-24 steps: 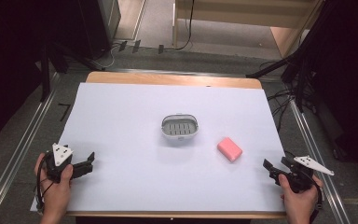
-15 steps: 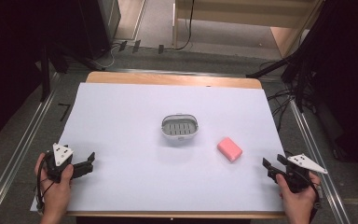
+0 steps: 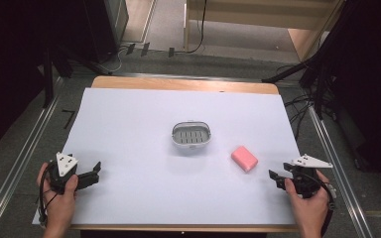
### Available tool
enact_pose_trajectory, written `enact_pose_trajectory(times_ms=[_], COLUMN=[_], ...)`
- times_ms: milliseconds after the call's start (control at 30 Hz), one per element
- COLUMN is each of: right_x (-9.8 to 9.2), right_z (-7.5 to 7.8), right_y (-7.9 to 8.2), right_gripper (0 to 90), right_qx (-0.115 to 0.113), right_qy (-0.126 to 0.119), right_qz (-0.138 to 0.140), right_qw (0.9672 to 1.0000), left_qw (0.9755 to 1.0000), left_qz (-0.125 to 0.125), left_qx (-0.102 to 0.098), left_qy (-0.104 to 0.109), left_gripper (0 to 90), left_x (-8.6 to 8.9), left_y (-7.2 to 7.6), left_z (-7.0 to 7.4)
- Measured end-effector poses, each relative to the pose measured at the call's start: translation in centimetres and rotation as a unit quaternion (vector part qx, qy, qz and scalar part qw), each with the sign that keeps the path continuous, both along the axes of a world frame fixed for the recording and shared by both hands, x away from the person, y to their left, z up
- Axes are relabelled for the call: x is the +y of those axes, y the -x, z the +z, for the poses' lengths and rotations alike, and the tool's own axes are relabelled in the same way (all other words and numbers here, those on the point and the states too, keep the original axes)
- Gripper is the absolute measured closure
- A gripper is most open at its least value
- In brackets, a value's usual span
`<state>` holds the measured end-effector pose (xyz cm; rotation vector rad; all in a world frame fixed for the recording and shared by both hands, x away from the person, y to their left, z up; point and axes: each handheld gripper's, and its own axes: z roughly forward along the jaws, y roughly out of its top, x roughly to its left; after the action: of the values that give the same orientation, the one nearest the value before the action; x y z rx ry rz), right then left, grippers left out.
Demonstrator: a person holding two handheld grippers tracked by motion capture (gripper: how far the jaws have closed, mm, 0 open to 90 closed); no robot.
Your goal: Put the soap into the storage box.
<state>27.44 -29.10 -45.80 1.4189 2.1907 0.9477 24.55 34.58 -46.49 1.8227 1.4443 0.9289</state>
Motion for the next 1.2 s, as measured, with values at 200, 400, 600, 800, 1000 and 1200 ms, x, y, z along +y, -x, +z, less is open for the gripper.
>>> enact_pose_trajectory(times_ms=[200,400,600,800,1000,1200], right_x=[1.0,1.6,2.1,2.8,3.4,4.5], right_z=[0.4,1.0,1.2,1.2,1.3,1.5], right_y=[-1.1,-2.1,-3.1,-3.7,-4.2,-4.9], right_gripper=[25.3,21.6,19.6,19.6,19.3,18.3], right_qx=[0.042,0.062,0.083,0.094,0.104,0.110], right_qy=[0.012,0.025,0.031,0.036,0.040,0.046], right_qz=[0.019,0.025,0.031,0.039,0.044,0.058], right_qw=[0.9989,0.9975,0.9956,0.9942,0.9929,0.9912], left_qw=[1.0000,1.0000,1.0000,1.0000,1.0000,1.0000], left_qz=[0.000,-0.001,0.000,0.000,0.000,0.000], left_qx=[-0.001,-0.001,0.001,-0.001,0.000,0.000], left_qy=[0.000,-0.001,0.000,0.002,0.003,0.003], left_gripper=[6.8,6.8,6.8,6.8,6.8,6.8], left_x=[0.0,0.0,0.0,0.0,0.0,0.0], left_y=[0.0,0.0,0.0,0.0,0.0,0.0], left_z=[0.0,0.0,0.0,0.0,0.0,0.0])
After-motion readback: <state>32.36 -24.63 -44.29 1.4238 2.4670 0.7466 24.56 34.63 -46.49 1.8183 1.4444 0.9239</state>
